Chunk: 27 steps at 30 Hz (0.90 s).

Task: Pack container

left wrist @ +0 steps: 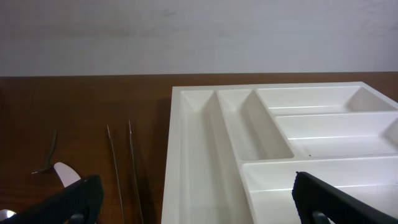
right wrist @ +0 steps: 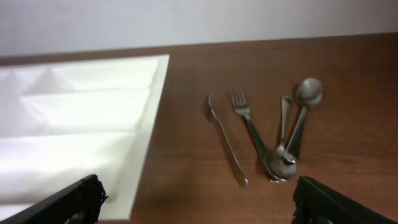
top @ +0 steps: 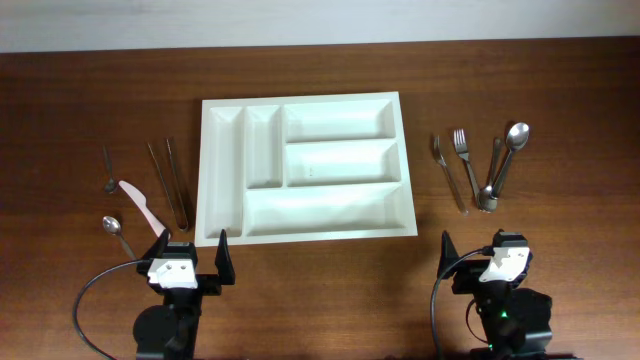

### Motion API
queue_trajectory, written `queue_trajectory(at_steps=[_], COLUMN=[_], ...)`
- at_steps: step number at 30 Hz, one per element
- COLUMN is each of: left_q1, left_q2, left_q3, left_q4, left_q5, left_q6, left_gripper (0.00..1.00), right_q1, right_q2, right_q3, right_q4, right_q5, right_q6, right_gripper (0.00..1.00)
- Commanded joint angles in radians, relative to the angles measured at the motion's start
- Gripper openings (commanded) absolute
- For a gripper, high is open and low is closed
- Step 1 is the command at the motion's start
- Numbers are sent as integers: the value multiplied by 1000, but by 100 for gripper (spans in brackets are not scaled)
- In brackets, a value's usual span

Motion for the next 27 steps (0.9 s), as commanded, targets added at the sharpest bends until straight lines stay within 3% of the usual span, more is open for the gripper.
queue_trajectory(at_steps=[1,9,23,27], left_q1=[-2,-2,-2,-2], left_q2=[-10,-10,-10,-10], left_q3=[-11,-11,-11,-11], left_q4=[3,3,3,3], left_q5=[8,8,8,8], left_q6=[16,16,16,16], left_gripper=[99,99,99,99], right_q1=[-8,-8,-8,-14], right_q2=[-12,107,915,1135], right_q3=[38,306,1285,1484], right_q4=[6,-98,-805,-962], right_q5=[-17,-4,93,93], right_q6=[85,114,64,48], right_gripper=[99,99,99,99])
